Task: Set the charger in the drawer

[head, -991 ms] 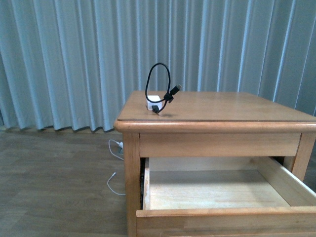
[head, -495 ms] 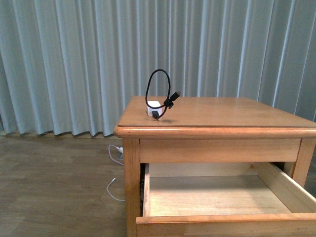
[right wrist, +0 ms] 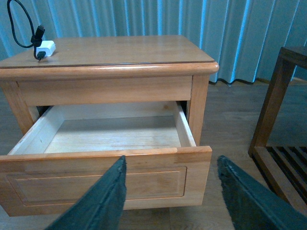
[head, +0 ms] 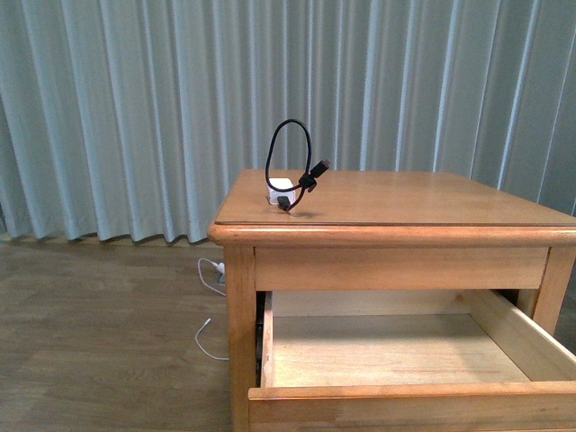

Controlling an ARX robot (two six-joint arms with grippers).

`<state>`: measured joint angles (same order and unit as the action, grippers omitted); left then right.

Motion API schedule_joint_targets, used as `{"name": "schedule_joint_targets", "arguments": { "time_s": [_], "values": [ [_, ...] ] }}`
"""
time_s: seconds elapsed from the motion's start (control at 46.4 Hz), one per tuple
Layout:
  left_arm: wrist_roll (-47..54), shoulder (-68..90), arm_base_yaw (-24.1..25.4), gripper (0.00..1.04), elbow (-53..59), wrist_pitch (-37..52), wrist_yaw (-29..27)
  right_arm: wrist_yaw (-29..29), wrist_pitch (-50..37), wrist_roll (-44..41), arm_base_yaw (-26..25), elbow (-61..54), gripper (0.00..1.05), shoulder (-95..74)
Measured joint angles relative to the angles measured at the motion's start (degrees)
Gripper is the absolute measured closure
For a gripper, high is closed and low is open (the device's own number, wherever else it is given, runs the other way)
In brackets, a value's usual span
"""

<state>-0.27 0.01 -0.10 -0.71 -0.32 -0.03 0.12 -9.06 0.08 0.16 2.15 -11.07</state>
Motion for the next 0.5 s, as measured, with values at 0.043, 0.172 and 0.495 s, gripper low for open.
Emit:
{"name": "schedule_joint_targets", "arguments": {
  "time_s": [0.043,0.172,0.495],
  "values": [
    [0.0,0.0,0.0,0.06,0.0,0.0,0.0,0.0,0.0,0.0,0.0,0.0,0.39,0.0],
    [0.0,0.0,0.0,0.06,0.0,0.0,0.0,0.0,0.0,0.0,0.0,0.0,0.16,0.0],
    [0.0,0.0,0.0,0.06,0.0,0.0,0.0,0.0,8.9,0.1,0.0,-1.8,0.58,10.8]
  ]
}}
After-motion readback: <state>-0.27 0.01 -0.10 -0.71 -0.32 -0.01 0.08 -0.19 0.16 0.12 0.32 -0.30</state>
